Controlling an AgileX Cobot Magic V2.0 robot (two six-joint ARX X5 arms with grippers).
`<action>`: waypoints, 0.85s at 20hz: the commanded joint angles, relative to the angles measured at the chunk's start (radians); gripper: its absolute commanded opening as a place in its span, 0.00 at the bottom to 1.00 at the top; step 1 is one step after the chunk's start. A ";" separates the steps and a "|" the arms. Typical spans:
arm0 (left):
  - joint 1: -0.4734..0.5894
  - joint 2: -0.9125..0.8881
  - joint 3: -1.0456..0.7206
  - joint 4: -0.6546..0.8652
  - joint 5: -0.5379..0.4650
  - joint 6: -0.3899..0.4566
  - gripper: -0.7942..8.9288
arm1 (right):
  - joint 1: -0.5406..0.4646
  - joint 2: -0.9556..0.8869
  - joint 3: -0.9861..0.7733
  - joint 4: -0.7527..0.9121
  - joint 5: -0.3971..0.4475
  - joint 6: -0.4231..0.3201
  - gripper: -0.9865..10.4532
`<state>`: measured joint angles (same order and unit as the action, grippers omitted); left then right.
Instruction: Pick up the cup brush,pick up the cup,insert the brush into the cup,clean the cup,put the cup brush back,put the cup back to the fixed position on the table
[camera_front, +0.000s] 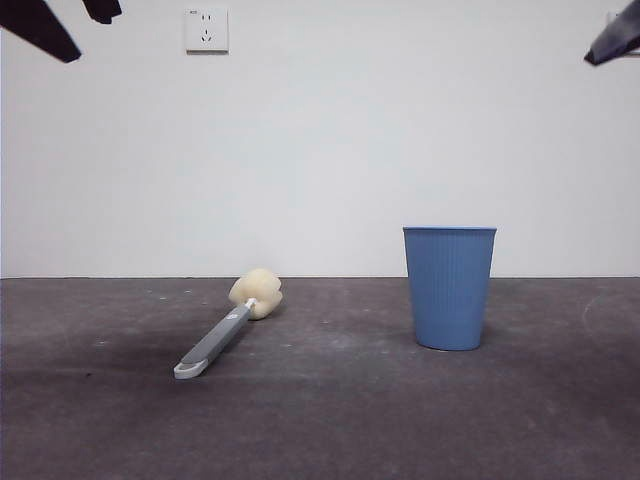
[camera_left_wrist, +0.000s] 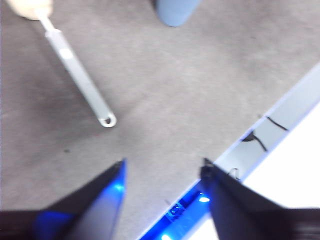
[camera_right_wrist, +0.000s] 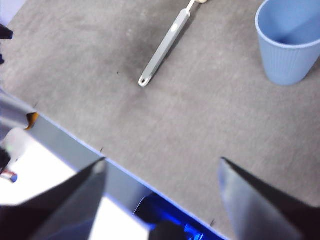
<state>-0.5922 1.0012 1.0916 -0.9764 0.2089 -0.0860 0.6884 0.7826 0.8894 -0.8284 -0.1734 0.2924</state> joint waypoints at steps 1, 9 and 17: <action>-0.002 -0.002 -0.005 -0.002 0.010 0.013 0.07 | 0.003 0.001 -0.003 -0.043 -0.038 -0.002 0.08; -0.002 -0.001 -0.005 0.000 0.006 0.011 0.08 | 0.002 0.002 -0.003 -0.056 -0.033 0.002 0.09; -0.002 -0.001 -0.005 0.043 0.004 0.011 0.08 | 0.002 0.002 -0.003 -0.056 -0.033 0.002 0.09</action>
<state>-0.5922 1.0012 1.0916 -0.9443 0.2142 -0.0860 0.6880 0.7841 0.8894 -0.8894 -0.2089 0.2920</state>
